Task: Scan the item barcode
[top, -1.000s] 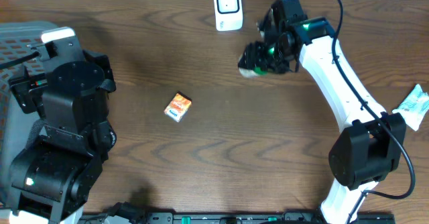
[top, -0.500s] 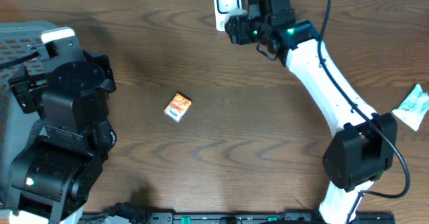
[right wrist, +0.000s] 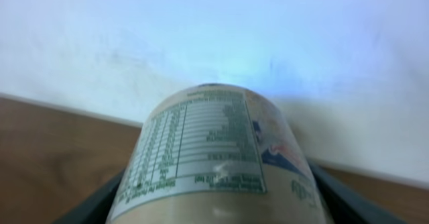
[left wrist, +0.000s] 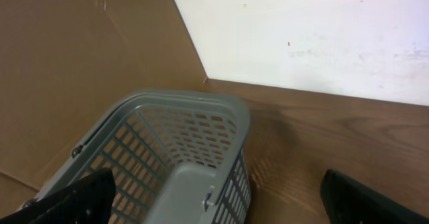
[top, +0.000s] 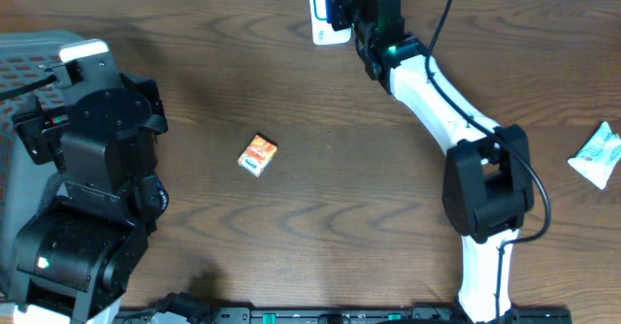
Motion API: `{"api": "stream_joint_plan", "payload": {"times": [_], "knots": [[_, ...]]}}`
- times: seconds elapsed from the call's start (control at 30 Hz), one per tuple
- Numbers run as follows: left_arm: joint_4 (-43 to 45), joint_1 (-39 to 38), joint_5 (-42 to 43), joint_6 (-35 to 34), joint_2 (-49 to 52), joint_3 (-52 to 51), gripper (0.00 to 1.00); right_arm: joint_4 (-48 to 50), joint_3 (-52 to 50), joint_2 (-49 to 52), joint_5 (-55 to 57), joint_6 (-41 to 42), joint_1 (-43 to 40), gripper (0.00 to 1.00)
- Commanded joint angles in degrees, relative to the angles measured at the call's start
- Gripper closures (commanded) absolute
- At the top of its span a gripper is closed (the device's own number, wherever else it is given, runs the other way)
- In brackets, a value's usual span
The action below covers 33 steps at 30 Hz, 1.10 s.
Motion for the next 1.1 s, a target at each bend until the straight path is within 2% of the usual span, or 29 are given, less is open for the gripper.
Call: {"api": "stream_joint_plan", "payload": {"times": [0.0,0.2,0.27,0.4,0.57,0.7,0.77,0.83,0.97,1.03,1.07], "knots": [[0.0,0.2,-0.2,-0.7,0.0,0.3,0.02,6.0,1.1,3.9,1.8,-2.2,0.2,0.37],[0.0,0.2,-0.2,-0.7,0.0,0.3,0.02,25.1,1.1,11.9,2.0,-6.4,0.5,0.26],[0.0,0.2,-0.2,-0.7,0.0,0.3,0.02,26.3,1.1,13.0,2.0,-6.3,0.9,0.25],[0.0,0.2,-0.2,-0.7,0.0,0.3,0.02,25.5,1.1,13.6,2.4,-6.3,1.5,0.30],[0.0,0.2,-0.2,-0.7,0.0,0.3,0.02,24.4,1.1,12.9,2.9,-6.4,1.6,0.23],[0.0,0.2,-0.2,-0.7,0.0,0.3,0.02,20.1,1.1,10.0,3.3,-6.8,2.1,0.19],[0.0,0.2,-0.2,-0.7,0.0,0.3,0.02,15.8,1.1,8.0,3.3,-6.8,2.5,0.17],[0.0,0.2,-0.2,-0.7,0.0,0.3,0.02,10.7,1.1,5.8,3.3,-6.8,2.8,0.11],[0.0,0.2,-0.2,-0.7,0.0,0.3,0.02,2.6,1.1,2.2,3.3,-6.1,3.1,0.09],[0.0,0.2,-0.2,-0.7,0.0,0.3,0.02,-2.2,1.1,0.3,3.3,-5.9,3.1,0.01],[0.0,0.2,-0.2,-0.7,0.0,0.3,0.02,-5.4,1.1,-0.9,3.3,-5.9,3.2,0.01]]}}
